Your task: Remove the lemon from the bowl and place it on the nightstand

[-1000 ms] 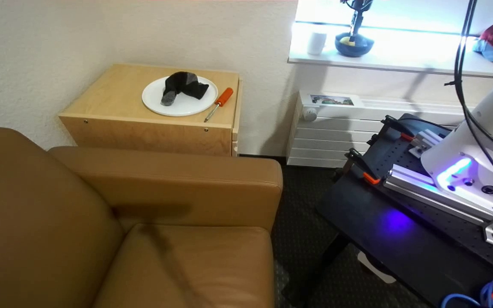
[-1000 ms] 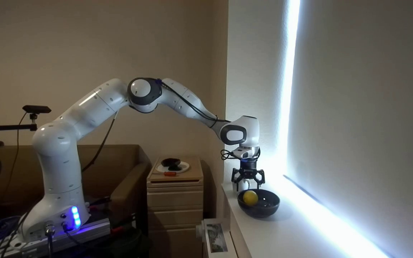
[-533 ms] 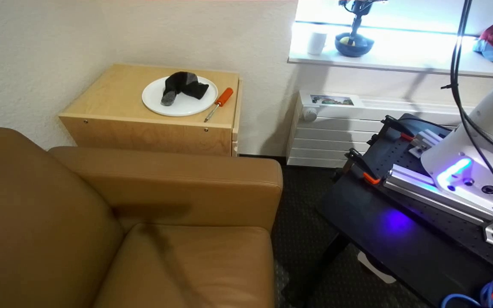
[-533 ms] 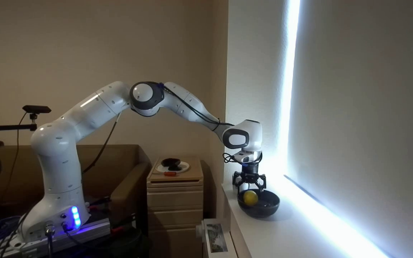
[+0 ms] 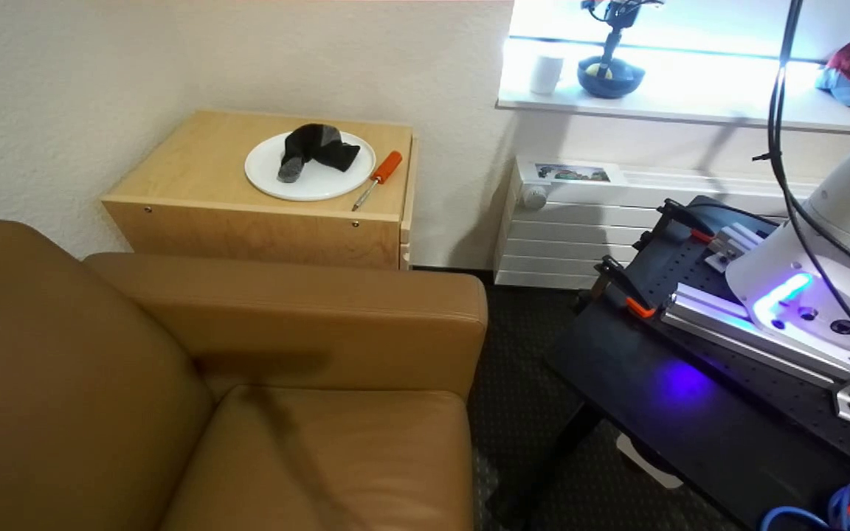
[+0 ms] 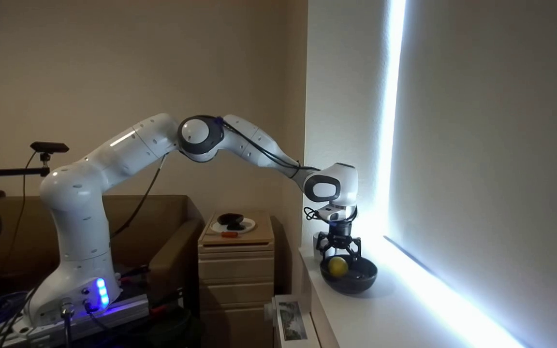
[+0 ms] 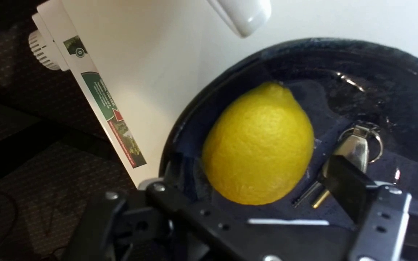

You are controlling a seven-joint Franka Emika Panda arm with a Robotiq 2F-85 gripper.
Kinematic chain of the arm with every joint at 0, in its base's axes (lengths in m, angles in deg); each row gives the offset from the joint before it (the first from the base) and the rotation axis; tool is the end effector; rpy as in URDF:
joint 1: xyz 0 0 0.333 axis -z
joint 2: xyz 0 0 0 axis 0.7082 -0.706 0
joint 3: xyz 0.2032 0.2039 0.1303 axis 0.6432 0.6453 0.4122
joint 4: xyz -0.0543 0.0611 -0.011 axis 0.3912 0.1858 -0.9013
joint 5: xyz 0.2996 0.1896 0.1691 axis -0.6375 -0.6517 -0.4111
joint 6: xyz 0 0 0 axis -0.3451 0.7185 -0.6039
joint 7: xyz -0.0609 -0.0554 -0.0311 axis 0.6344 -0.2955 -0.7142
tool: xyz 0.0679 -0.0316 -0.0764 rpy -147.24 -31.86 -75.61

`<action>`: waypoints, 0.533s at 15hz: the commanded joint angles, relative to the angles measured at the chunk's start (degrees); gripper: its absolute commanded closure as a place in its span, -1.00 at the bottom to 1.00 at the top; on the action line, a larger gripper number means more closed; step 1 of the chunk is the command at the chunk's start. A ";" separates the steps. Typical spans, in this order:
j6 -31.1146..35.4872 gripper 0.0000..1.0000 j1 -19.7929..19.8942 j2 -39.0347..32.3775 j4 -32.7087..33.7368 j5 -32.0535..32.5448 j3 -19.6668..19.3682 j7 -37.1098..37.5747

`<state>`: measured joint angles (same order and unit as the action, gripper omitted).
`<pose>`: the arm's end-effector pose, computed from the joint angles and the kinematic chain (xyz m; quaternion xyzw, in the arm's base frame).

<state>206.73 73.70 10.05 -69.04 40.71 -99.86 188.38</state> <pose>0.5705 -0.4939 0.1985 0.1972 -0.9803 -0.0026 0.0137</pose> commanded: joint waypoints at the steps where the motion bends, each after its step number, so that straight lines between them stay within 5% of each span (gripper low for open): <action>1: -2.86 -1.00 1.91 -3.11 5.08 -1.00 1.29 1.90; 5: -5.10 -1.00 2.73 -4.88 7.84 -1.14 2.10 3.04; 6: -5.82 -0.50 3.28 -5.35 8.80 -1.27 2.46 2.48; 8: -6.69 -0.32 3.77 -6.14 10.10 -1.31 2.93 2.54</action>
<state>203.02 75.30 6.15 -63.32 40.71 -98.85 190.92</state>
